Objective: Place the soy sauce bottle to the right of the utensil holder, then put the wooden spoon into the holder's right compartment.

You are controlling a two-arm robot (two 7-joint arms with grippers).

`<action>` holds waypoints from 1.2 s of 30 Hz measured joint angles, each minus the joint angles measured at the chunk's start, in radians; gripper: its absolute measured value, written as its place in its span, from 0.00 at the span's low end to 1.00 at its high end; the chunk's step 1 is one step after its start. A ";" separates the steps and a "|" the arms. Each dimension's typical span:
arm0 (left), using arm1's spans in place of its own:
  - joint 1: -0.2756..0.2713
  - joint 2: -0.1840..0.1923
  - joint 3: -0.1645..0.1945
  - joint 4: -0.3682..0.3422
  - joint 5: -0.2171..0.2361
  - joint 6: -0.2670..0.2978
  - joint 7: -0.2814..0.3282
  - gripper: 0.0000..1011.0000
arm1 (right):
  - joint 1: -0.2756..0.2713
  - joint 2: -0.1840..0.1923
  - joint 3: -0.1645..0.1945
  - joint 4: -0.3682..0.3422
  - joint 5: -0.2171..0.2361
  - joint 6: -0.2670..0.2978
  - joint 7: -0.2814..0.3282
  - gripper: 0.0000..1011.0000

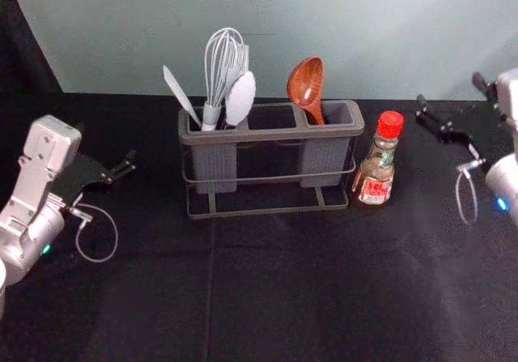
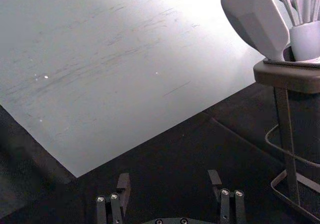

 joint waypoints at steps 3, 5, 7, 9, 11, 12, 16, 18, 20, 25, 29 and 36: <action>0.000 0.000 0.000 0.000 0.000 0.000 0.000 1.00 | -0.007 -0.008 0.001 0.020 0.001 -0.005 0.000 0.99; 0.000 0.000 0.000 0.000 0.000 0.000 0.000 1.00 | -0.011 -0.012 0.002 0.032 0.002 -0.011 0.000 0.99; 0.000 0.000 0.000 0.000 0.000 0.000 0.000 1.00 | -0.013 -0.015 0.002 0.038 0.003 -0.014 0.000 0.99; 0.000 0.000 0.000 0.000 0.000 0.000 0.000 1.00 | -0.015 -0.017 0.002 0.044 0.004 -0.017 0.001 0.99; 0.000 0.000 0.000 0.000 0.000 0.000 0.000 1.00 | -0.017 -0.020 0.003 0.052 0.007 -0.019 0.001 0.99; 0.000 0.000 0.000 0.000 0.000 0.000 0.000 1.00 | -0.017 -0.021 0.002 0.054 0.007 -0.020 0.002 0.99; 0.000 0.000 0.000 0.000 0.000 0.000 0.000 1.00 | -0.018 -0.023 0.002 0.063 0.008 -0.022 0.005 0.99; 0.000 0.000 0.000 0.000 0.000 0.000 0.000 1.00 | -0.018 -0.023 0.002 0.066 0.008 -0.022 0.006 0.99; 0.000 0.000 0.000 0.000 0.000 0.000 0.000 1.00 | -0.019 -0.023 0.002 0.068 0.009 -0.023 0.008 0.99; 0.000 0.000 0.000 0.000 0.000 0.000 0.000 1.00 | -0.020 -0.023 0.002 0.071 0.011 -0.028 0.014 0.99; 0.000 0.000 0.000 0.000 0.000 0.000 0.000 1.00 | -0.022 -0.024 0.003 0.073 0.011 -0.037 0.013 0.99; 0.000 0.000 0.000 0.000 0.000 0.000 0.000 1.00 | -0.021 -0.024 0.003 0.073 0.011 -0.036 0.013 0.99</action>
